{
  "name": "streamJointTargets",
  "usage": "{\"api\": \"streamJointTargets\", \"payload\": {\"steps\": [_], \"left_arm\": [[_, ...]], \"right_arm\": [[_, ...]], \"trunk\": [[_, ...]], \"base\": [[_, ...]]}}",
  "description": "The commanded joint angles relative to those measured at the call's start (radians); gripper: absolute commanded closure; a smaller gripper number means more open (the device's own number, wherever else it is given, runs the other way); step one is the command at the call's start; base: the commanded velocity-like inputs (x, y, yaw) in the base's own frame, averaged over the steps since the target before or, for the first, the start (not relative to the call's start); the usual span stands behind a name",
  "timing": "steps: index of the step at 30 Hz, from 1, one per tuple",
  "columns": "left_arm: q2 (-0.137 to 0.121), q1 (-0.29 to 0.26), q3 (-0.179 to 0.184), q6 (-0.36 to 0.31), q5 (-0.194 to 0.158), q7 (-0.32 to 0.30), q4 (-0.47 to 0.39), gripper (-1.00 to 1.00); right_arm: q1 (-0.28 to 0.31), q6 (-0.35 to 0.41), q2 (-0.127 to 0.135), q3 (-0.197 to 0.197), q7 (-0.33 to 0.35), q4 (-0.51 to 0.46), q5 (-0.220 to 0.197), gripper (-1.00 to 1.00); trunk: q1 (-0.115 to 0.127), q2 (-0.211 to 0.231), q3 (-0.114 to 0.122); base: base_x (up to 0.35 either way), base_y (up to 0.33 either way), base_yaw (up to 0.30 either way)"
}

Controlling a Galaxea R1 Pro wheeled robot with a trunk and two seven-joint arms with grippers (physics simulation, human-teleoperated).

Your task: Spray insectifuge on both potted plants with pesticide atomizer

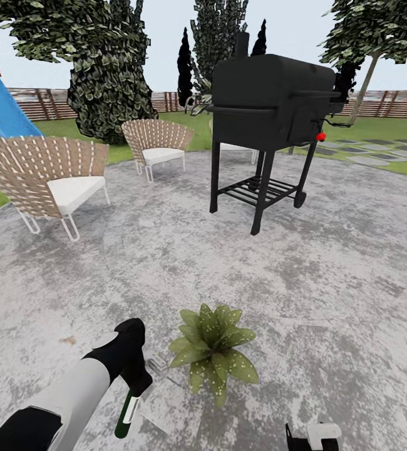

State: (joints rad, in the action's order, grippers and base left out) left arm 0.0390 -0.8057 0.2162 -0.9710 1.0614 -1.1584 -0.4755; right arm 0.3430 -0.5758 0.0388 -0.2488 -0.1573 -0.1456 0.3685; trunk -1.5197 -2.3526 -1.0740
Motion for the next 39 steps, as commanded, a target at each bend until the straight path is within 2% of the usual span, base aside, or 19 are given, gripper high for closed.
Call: {"api": "streamJointTargets", "payload": {"steps": [1, 10, 19, 27, 39], "left_arm": [[-0.001, -0.001, 0.002, -0.006, 0.009, -0.011, -0.002, 1.00], [0.001, 0.000, 0.002, -0.006, 0.009, -0.010, -0.002, 1.00], [-0.001, -0.006, 0.000, -0.009, 0.009, -0.009, -0.002, 1.00], [0.002, -0.006, 0.001, -0.008, 0.009, -0.010, -0.002, 1.00], [-0.001, -0.007, 0.000, -0.008, 0.010, -0.011, -0.020, 1.00]], "right_arm": [[0.001, -0.003, 0.000, -0.004, -0.006, 0.001, 0.011, -1.00], [0.001, -0.002, 0.000, -0.006, -0.005, 0.002, 0.010, -1.00], [0.001, -0.002, 0.000, -0.006, -0.006, 0.002, 0.010, -1.00], [0.001, -0.003, 0.000, -0.006, -0.007, 0.001, 0.010, -1.00], [0.001, -0.002, 0.001, -0.006, -0.007, 0.001, 0.010, -1.00]], "trunk": [[0.000, 0.000, -0.001], [0.000, 0.000, -0.001], [0.000, 0.000, -0.001], [0.000, 0.000, -0.001], [0.000, 0.000, -0.001]], "base": [[0.000, 0.000, 0.000], [-0.038, 0.040, -0.221], [-0.196, 0.250, -0.269], [0.021, 0.305, -0.110], [0.004, 0.042, -0.278]]}}
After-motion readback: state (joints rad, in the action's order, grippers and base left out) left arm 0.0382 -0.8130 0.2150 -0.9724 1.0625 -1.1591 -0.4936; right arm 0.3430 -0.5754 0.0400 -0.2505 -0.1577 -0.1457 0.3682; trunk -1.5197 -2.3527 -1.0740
